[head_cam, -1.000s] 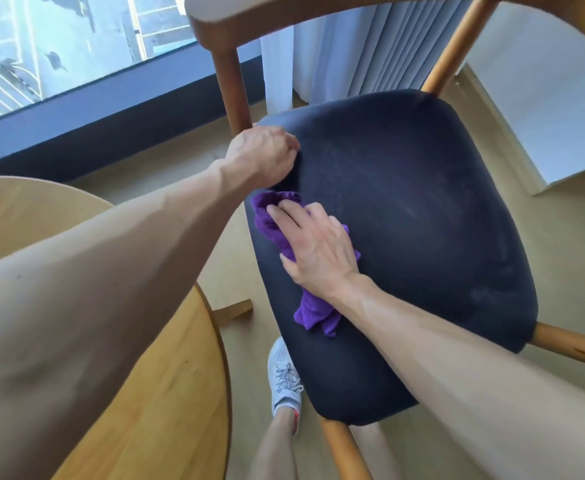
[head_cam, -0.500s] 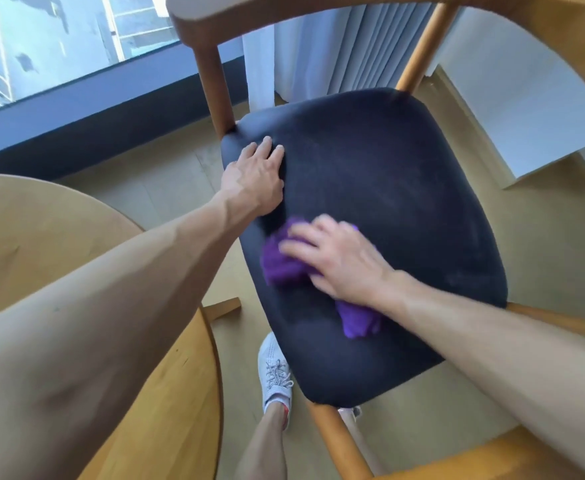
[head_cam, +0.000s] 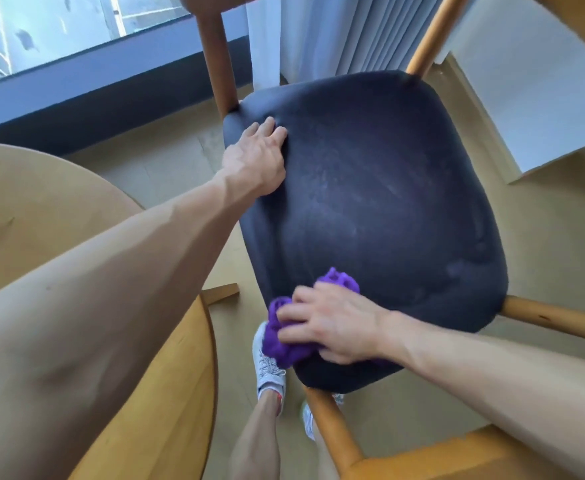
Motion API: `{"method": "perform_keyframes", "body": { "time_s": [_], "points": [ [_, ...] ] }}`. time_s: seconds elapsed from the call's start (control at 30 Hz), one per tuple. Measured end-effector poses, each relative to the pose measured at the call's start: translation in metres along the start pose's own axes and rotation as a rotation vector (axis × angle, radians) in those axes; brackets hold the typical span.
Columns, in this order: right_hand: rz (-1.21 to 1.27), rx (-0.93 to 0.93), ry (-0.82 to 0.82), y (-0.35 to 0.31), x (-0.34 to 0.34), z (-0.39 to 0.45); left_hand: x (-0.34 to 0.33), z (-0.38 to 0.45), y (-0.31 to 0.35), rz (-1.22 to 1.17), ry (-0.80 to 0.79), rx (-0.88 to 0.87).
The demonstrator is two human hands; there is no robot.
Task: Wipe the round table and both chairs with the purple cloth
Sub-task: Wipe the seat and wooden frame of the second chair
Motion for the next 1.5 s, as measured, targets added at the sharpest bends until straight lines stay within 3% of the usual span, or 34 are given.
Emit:
{"method": "perform_keyframes", "body": {
  "time_s": [0.17, 0.23, 0.4, 0.53, 0.6, 0.77, 0.97, 1.17, 1.27, 1.33, 1.5],
  "points": [
    [-0.049, 0.076, -0.085, 0.009, -0.021, -0.065, -0.004, -0.003, 0.003, 0.004, -0.01, 0.03],
    [-0.086, -0.01, -0.046, 0.043, -0.01, -0.076, -0.007, -0.004, 0.004, 0.004, -0.012, 0.029],
    [0.036, -0.724, 0.2, 0.159, 0.026, -0.104, -0.011, -0.001, 0.009, 0.009, 0.017, 0.049],
    [0.3, -1.182, 0.385, 0.131, 0.013, -0.094, -0.008, 0.001, 0.02, -0.001, 0.042, 0.111],
    [0.46, -1.314, 0.426, 0.103, 0.008, -0.077, -0.007, 0.002, 0.026, 0.003, 0.051, 0.142],
    [0.713, -1.173, 0.393, 0.043, 0.014, -0.026, -0.01, -0.01, 0.034, -0.013, 0.102, 0.155],
    [0.431, -1.033, 0.11, 0.042, 0.003, -0.05, -0.052, -0.034, 0.068, 0.06, 0.087, 0.112],
    [0.441, -1.31, -0.041, 0.097, -0.006, -0.127, -0.05, -0.035, 0.06, 0.125, 0.068, 0.098],
    [0.355, -1.537, -0.043, 0.154, -0.007, -0.192, -0.05, -0.035, 0.061, 0.118, 0.058, 0.109],
    [0.427, -1.722, -0.019, 0.18, -0.007, -0.219, -0.051, -0.036, 0.062, 0.123, 0.06, 0.115],
    [0.586, -1.781, 0.015, 0.134, -0.015, -0.174, -0.053, -0.034, 0.064, 0.13, 0.035, 0.129]
  ]
}}
Point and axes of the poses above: each hand's wrist, its own z-axis towards the middle knuckle, its own x-axis out of the back of the hand, y = z × x, the point moved 6 cm from there along z, towards the middle knuckle, and after that the axes turned 9 degrees about -x, right-handed, at the moved point
